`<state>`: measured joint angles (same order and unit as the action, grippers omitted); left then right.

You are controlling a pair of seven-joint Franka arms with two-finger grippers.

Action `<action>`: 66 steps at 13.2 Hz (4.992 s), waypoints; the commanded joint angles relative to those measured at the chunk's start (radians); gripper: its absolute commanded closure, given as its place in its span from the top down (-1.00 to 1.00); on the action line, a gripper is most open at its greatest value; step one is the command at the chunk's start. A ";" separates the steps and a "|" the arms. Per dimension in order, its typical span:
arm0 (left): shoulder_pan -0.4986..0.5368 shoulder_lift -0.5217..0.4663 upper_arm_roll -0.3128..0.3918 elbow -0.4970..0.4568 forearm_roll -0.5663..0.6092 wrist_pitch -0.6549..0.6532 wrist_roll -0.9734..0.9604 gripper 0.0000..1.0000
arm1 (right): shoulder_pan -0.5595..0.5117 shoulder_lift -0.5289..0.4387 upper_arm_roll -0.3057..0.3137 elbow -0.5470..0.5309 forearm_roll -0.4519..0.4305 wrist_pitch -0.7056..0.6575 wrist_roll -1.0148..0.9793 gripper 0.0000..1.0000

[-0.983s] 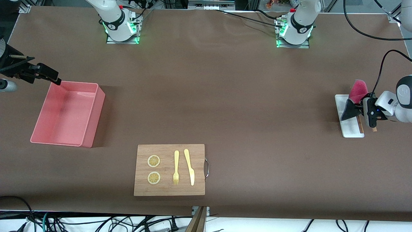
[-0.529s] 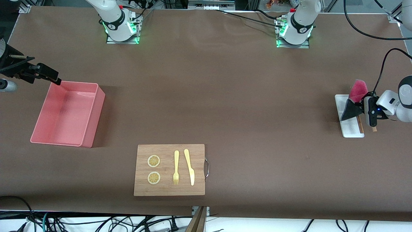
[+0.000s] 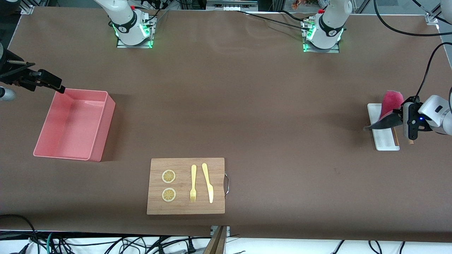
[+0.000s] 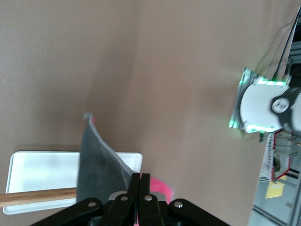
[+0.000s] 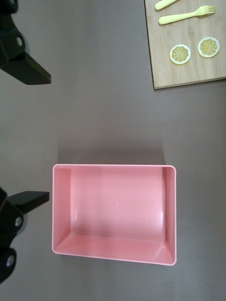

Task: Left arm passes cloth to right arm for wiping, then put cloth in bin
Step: 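Lift the cloth off the tray with the left gripper, then carry the cloth toward the right gripper while the right gripper approaches, then grasp the cloth with the right gripper while the left gripper releases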

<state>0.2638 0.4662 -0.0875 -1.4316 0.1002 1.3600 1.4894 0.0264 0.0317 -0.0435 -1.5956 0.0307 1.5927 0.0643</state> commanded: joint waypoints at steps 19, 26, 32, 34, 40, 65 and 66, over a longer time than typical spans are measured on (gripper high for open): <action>-0.334 -0.074 -0.135 0.123 -0.838 0.152 -1.708 -1.00 | 0.145 0.240 0.083 -0.018 0.586 0.076 -1.099 1.00; -0.546 -0.074 -0.135 0.143 -0.866 0.526 -2.089 -1.00 | 0.288 0.349 0.168 -0.018 0.698 0.409 -1.245 1.00; -0.614 -0.057 -0.135 0.141 -0.866 0.700 -2.213 -1.00 | 0.405 0.350 0.169 -0.018 0.690 0.504 -1.224 1.00; -0.609 -0.060 -0.133 0.141 -0.866 0.700 -2.213 -1.00 | 0.411 0.353 0.169 -0.017 0.689 0.513 -1.221 1.00; -0.606 -0.060 -0.133 0.143 -0.866 0.700 -2.213 -1.00 | 0.418 0.392 0.169 0.026 0.603 0.558 -1.224 1.00; -0.594 -0.066 -0.120 0.137 -0.829 0.668 -2.201 1.00 | 0.316 0.337 0.045 0.091 0.496 0.202 -1.051 -1.00; -0.583 -0.066 -0.120 0.137 -0.777 0.639 -2.200 1.00 | 0.296 0.318 0.027 0.069 0.456 0.166 -1.022 -1.00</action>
<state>-0.3355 0.3971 -0.2099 -1.3116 -0.7301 2.0471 -0.7174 0.3600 0.3964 -0.0056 -1.4916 0.5393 1.8191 -1.0024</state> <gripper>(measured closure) 0.300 0.978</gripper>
